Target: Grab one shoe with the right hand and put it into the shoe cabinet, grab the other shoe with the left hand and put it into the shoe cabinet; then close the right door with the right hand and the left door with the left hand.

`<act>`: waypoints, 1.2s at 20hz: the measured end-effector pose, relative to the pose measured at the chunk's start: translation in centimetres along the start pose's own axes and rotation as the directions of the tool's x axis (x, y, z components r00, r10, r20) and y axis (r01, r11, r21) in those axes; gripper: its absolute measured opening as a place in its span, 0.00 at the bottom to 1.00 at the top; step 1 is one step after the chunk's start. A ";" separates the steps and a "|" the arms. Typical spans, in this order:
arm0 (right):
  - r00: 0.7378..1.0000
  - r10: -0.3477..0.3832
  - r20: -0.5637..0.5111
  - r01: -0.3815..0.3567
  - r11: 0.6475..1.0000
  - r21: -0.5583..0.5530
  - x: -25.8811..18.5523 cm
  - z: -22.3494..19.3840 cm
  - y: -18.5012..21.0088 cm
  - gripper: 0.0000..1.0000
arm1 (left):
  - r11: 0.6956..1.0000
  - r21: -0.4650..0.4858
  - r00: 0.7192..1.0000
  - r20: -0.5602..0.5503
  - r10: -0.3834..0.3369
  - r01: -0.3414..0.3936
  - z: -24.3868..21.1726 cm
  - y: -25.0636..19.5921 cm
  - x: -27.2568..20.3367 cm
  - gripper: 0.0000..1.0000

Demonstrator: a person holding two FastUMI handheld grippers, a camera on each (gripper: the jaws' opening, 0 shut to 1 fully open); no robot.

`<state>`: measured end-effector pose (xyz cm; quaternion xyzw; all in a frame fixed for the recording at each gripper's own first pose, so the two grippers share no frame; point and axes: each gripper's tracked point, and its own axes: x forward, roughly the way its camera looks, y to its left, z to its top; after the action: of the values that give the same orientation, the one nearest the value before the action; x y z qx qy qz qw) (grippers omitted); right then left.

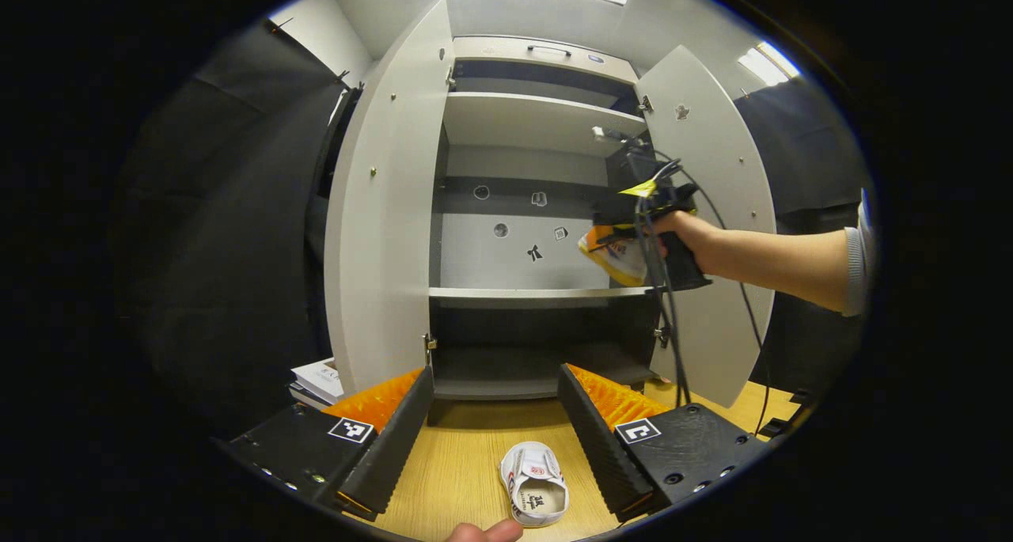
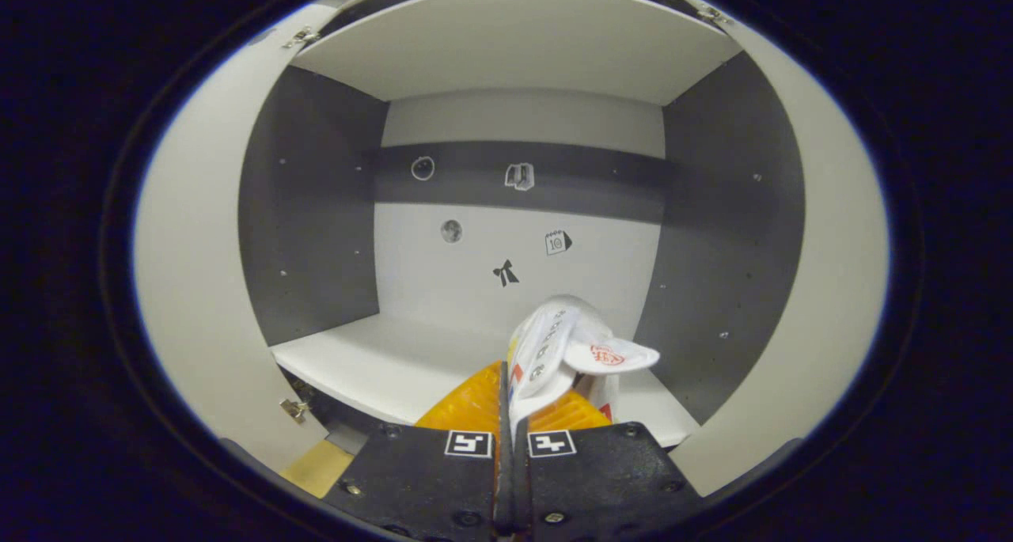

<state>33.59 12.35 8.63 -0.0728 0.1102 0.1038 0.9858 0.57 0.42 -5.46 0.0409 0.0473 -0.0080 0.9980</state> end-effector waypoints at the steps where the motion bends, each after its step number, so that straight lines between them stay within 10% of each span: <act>1: 1.000 -0.009 -0.021 0.009 1.000 -0.004 1.3 -0.1 -0.2 0.04 | 1.000 0.004 1.000 -0.001 -0.002 0.002 0.0 -0.2 0.0 0.95; 24: 0.932 -0.068 -0.355 0.038 0.995 -0.093 11.3 -2.7 0.0 0.04 | 1.000 0.009 0.999 -0.036 0.026 -0.026 -1.3 1.4 0.6 0.95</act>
<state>43.86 14.04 3.40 -0.1351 0.2812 0.0667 0.9477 1.09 1.88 -6.68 0.0460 0.0648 0.0055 0.9968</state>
